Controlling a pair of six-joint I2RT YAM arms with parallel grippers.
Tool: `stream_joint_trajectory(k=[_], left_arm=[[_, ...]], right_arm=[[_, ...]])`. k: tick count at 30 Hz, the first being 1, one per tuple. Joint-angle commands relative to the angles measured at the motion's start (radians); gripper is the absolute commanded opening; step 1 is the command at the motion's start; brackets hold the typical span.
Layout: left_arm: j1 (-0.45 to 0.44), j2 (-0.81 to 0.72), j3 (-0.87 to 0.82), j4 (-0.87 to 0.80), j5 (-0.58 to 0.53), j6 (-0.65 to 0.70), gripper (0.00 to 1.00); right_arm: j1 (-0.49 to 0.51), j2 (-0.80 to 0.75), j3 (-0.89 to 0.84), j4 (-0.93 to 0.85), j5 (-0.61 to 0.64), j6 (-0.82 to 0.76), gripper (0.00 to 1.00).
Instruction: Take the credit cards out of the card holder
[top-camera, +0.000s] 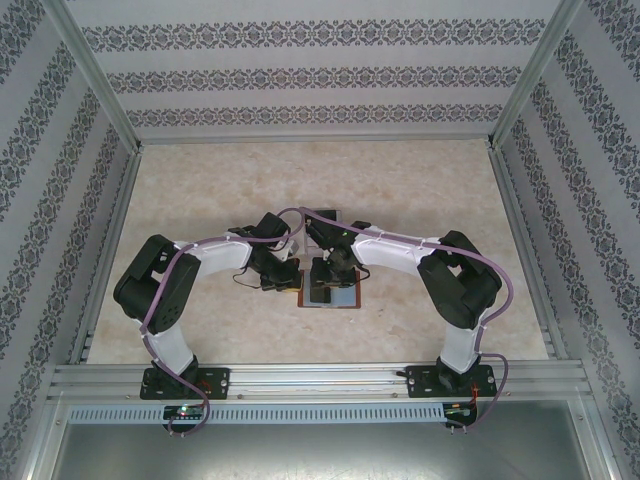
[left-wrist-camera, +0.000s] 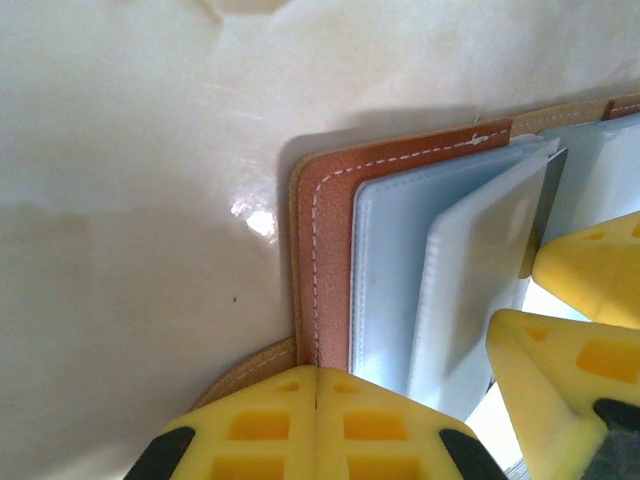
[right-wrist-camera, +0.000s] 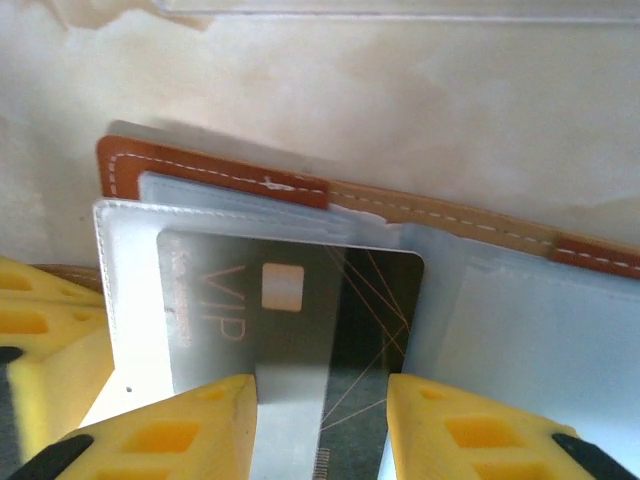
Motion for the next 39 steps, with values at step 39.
stream_joint_trajectory(k=[39], left_arm=[[-0.049, 0.018, 0.069, -0.073, 0.011, 0.001, 0.04]], right_arm=[[-0.053, -0.085, -0.13, 0.169, -0.137, 0.034, 0.35]])
